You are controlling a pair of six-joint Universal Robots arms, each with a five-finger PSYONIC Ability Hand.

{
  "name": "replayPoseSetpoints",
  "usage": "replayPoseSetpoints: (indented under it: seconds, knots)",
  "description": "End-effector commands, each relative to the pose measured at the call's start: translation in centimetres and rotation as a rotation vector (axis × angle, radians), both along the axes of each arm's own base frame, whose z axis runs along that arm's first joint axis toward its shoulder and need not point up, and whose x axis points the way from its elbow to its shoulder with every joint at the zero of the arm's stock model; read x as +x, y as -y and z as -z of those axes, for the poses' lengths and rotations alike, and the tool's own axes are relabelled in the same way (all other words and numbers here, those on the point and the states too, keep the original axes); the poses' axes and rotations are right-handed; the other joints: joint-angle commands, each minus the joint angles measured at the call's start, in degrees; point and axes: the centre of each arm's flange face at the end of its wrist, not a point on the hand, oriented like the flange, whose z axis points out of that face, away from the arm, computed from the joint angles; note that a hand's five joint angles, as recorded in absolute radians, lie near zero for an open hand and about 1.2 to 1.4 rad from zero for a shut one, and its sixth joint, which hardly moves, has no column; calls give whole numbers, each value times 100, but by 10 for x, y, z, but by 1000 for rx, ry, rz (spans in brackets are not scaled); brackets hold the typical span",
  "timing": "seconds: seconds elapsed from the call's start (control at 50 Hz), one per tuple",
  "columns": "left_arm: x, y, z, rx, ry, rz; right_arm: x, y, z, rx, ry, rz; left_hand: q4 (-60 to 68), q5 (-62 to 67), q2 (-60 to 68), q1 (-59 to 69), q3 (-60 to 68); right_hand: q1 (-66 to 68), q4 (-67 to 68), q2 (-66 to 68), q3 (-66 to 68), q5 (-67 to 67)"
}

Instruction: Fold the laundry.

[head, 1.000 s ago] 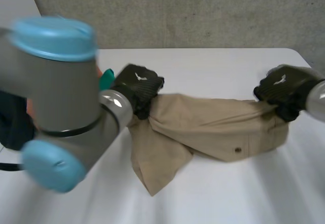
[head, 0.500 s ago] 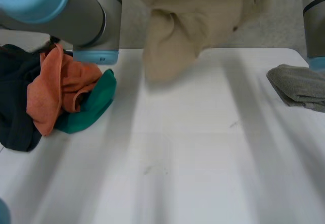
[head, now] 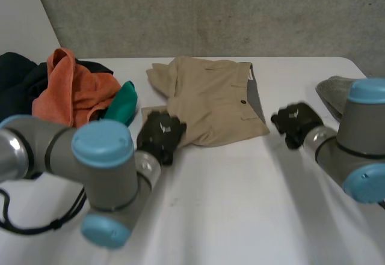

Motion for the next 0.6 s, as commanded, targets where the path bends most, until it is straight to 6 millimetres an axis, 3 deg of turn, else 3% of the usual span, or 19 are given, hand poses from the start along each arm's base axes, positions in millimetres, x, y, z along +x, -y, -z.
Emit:
replayPoseSetpoints:
  seconds: [0.02,0.08,0.1,0.16,0.18,0.2,0.3,0.38,0.5,0.6]
  knots:
    - [23,-51,-25,25,27,40,-14,-39,-14,54,-72,-26,1123,1293,1125,1520,1153,2872,1125,1343,1186,1071]
    - [30,-60,-39,-4,1,43,-19,-52,-28,22,-62,-21,1123,1293,1125,1520,1153,2872,1125,1343,1186,1071]
    - [31,-59,-43,-13,-7,42,-19,-54,-30,19,-55,-19,1123,1293,1125,1520,1153,2328,581,799,642,527]
    - [31,-58,-53,-41,-26,39,-15,-59,-30,4,0,-25,1123,1293,1125,1520,1153,-913,-2660,-2442,-2599,-2714]
    - [30,-57,-55,-47,-31,39,-14,-60,-30,4,43,-11,1123,1293,1125,1520,1153,-2972,-4719,-4501,-4658,-4773]
    - [27,-54,-60,-63,-43,36,-13,-61,-31,4,74,-4,1123,1293,1125,1520,1153,-3542,-5289,-5071,-5228,-5343]
    - [19,-50,-78,-100,-83,42,0,-71,-37,45,313,37,1123,1293,1125,1520,1153,-4128,-5875,-5657,-5814,-5929]
    - [14,-47,-95,-138,-122,48,4,-78,-30,165,490,95,1123,1293,1125,1520,1153,-4128,-5875,-5657,-5814,-5929]
    - [2,-49,-118,-190,-172,75,22,-80,5,262,531,108,1123,1293,1125,1520,1153,-4128,-5875,-5657,-5814,-5929]
    - [-2,-52,-126,-197,-183,90,28,-58,9,167,547,156,1123,1293,1125,1520,1153,-4128,-5875,-5657,-5814,-5929]
